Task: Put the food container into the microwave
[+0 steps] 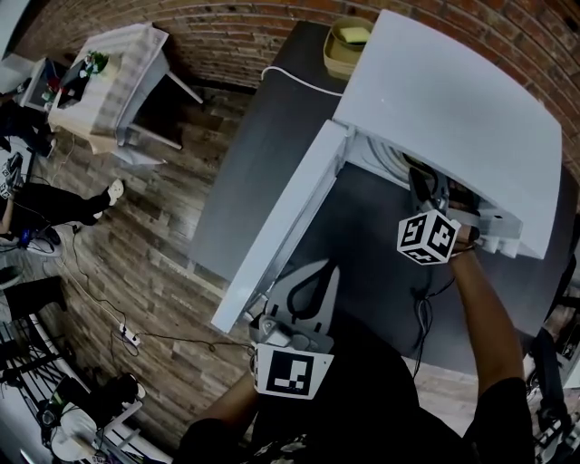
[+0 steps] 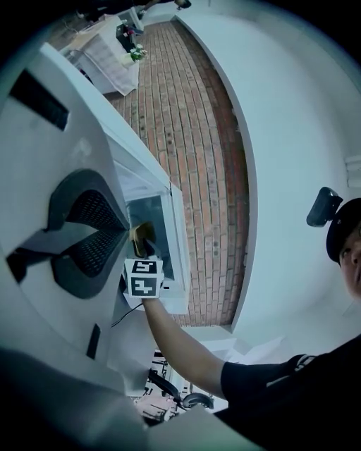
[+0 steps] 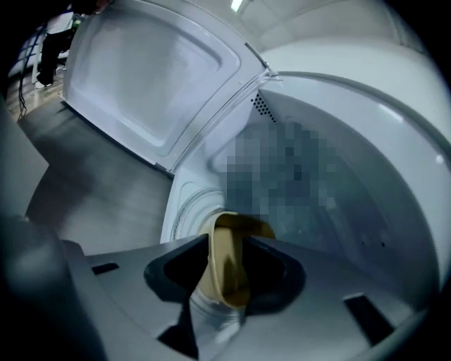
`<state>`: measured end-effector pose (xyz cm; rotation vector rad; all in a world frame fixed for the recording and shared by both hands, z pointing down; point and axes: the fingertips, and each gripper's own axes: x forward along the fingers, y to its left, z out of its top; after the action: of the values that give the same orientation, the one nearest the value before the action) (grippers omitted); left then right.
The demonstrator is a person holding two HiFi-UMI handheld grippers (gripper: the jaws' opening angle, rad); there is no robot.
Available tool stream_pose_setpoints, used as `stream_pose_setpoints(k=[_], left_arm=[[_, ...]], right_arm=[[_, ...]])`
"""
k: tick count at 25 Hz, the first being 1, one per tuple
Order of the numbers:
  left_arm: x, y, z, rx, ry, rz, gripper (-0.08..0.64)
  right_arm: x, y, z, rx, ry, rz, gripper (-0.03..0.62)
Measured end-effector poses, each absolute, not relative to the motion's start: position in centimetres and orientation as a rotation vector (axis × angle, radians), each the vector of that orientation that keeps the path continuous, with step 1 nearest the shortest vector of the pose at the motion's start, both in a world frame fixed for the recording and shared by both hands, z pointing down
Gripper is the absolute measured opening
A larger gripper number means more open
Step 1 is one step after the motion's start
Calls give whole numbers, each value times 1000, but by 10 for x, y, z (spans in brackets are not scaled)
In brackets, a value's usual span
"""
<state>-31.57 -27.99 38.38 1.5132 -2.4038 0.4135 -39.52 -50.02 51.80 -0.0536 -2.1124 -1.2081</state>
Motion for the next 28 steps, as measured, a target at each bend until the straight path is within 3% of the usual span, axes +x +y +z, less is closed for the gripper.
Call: stream_pose_setpoints(k=[9, 11, 15, 17, 20, 28], left_arm=[[-313, -267, 366, 1503, -2466, 455, -2], [-312, -265, 364, 1492, -2479, 459, -2], [-303, -272, 359, 1520, -2484, 415, -2], [-295, -277, 352, 1526, -2489, 304, -2], [-281, -284, 350, 1530, -2487, 175, -2], [-241, -335, 319, 1742, -2443, 125, -2]], right_arm=[[-348, -470, 472, 50, -2375, -1066, 195], [-321, -457, 460, 65, -2451, -990, 168], [-264, -437, 415, 207, -2745, -533, 77], [-232, -437, 396, 342, -2828, -222, 69], [-194, -445, 379, 445, -2848, -27, 67], [-112, -482, 320, 740, -2935, 1, 63]])
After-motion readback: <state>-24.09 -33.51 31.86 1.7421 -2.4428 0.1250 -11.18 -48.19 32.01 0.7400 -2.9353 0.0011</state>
